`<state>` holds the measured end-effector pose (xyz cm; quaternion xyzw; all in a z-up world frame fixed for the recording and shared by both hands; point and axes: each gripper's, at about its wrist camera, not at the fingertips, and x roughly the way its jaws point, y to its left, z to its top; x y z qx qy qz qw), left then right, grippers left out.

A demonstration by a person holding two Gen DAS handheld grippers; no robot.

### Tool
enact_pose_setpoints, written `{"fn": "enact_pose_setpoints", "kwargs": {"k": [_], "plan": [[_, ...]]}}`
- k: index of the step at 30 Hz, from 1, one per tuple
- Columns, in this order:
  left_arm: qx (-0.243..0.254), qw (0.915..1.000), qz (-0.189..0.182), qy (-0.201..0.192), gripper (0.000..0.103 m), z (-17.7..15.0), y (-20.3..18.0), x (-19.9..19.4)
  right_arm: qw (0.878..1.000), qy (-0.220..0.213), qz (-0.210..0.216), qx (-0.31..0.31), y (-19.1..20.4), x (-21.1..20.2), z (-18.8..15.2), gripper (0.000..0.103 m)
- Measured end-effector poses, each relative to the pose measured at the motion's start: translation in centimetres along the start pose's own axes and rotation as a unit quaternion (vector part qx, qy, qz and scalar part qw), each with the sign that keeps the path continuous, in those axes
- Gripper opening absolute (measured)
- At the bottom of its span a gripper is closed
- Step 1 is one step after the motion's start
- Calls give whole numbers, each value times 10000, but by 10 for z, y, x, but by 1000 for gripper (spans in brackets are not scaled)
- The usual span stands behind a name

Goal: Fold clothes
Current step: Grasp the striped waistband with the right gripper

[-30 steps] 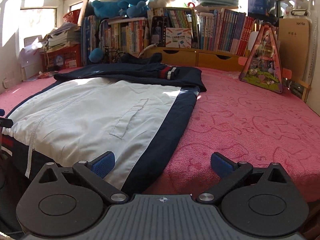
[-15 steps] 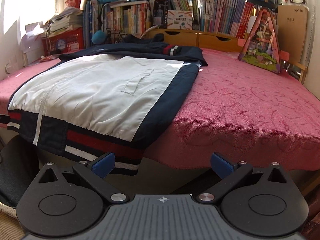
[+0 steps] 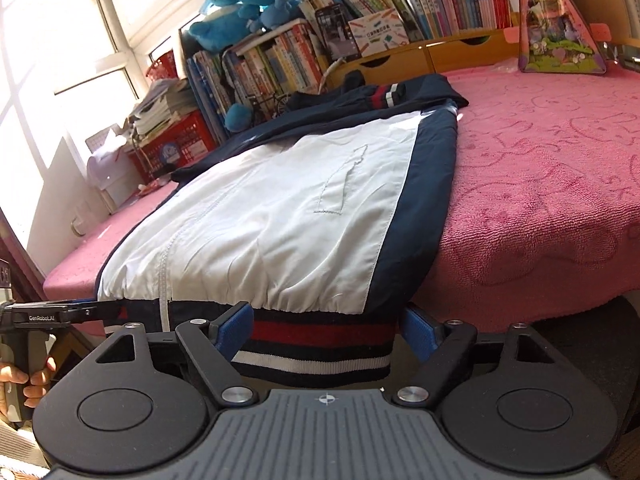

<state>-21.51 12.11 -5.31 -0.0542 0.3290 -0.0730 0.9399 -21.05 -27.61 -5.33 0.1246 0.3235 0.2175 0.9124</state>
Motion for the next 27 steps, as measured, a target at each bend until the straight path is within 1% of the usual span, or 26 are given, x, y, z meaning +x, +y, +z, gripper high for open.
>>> {"fn": "enact_pose_setpoints", "kwargs": {"k": [1,2,3,4,5,7,9,12,16,18,20,21,22,23,24,25,26,27], "plan": [[38,10000,14,-37,102,1,-3,-1,10000,-2,-41,0,1,-1,0,73],[54,10000,21,-63,101,2,-5,-2,10000,-4,-70,18,1,-2,1,66],[48,9999,34,-97,100,2,-6,-4,9999,-9,-95,70,0,-5,1,62],[16,9999,44,-125,96,4,-6,-6,9999,-12,-99,130,-1,-8,2,55],[-73,9998,26,-158,92,6,-4,-10,9998,-18,-40,206,-2,-13,2,50],[-295,9992,-89,-253,87,12,1,-18,9995,-75,76,302,-2,-24,5,43],[-512,9976,-266,-380,86,18,7,-26,9991,-140,176,355,-1,-33,8,41],[-650,9952,-451,-572,86,30,9,-34,9979,-292,375,448,4,-41,15,39],[-355,9958,-442,-716,86,44,-4,-34,9946,-406,751,596,11,-38,29,39],[-127,9967,-371,-715,89,47,-13,-30,9959,-297,712,475,17,-30,34,39],[109,9974,-238,-665,95,46,-22,-26,9969,-190,665,376,23,-22,38,42],[181,9978,-184,-610,97,44,-25,-23,9972,-142,610,401,22,-20,35,44],[254,9982,-108,-532,99,41,-28,-20,9975,-94,555,427,22,-17,33,51],[283,9985,-48,-463,100,38,-29,-17,9977,-47,500,453,21,-15,31,61],[305,9988,8,-395,101,35,-30,-14,9979,1,446,479,20,-13,28,66],[269,9991,33,-334,101,33,-28,-12,9979,49,391,505,20,-10,26,75],[200,9994,18,-278,102,32,-25,-10,9980,97,336,530,19,-8,23,80],[117,9996,-14,-242,103,32,-21,-8,9980,145,281,556,19,-6,21,81]]}}
